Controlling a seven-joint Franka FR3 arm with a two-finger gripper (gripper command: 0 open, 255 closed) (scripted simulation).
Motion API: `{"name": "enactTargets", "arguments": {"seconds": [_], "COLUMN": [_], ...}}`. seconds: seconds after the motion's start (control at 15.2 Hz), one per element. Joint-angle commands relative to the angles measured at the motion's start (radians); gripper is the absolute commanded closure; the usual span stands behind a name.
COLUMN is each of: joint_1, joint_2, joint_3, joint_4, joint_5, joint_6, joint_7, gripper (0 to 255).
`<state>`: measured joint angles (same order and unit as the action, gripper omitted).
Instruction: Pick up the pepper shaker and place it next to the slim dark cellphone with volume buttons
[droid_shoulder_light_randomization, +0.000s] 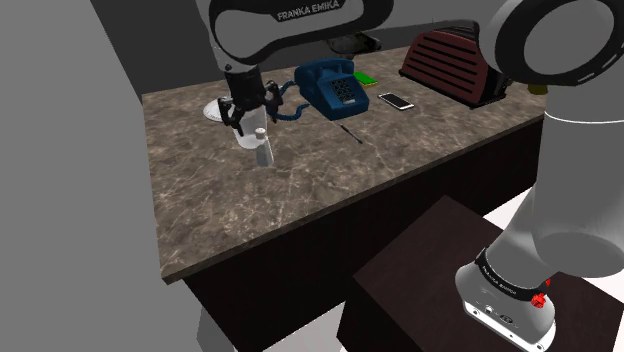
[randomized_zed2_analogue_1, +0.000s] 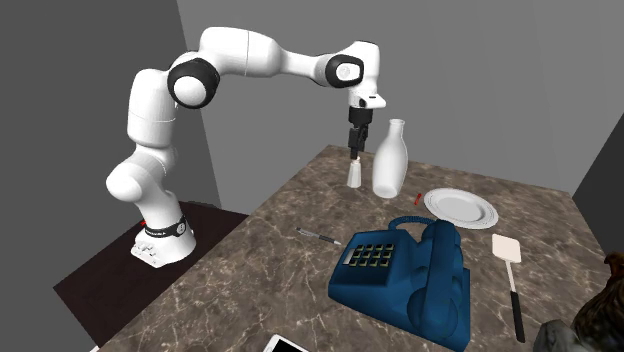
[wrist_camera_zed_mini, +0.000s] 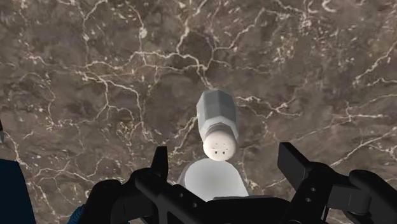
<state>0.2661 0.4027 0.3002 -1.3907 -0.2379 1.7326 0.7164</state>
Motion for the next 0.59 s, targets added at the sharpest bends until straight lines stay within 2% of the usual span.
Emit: {"name": "enactTargets", "arguments": {"seconds": [0.0, 0.26, 0.53], "joint_1": [0.002, -0.005, -0.006], "joint_2": [0.009, 0.011, 0.011], "joint_3": [-0.001, -0.004, -0.004], "joint_4": [-0.012, -0.063, -0.07], "joint_5": [-0.005, -0.007, -0.008], "joint_6": [0.021, 0.074, 0.081], "joint_7": [0.006, 0.009, 0.01], "gripper": [0, 0, 0]}}
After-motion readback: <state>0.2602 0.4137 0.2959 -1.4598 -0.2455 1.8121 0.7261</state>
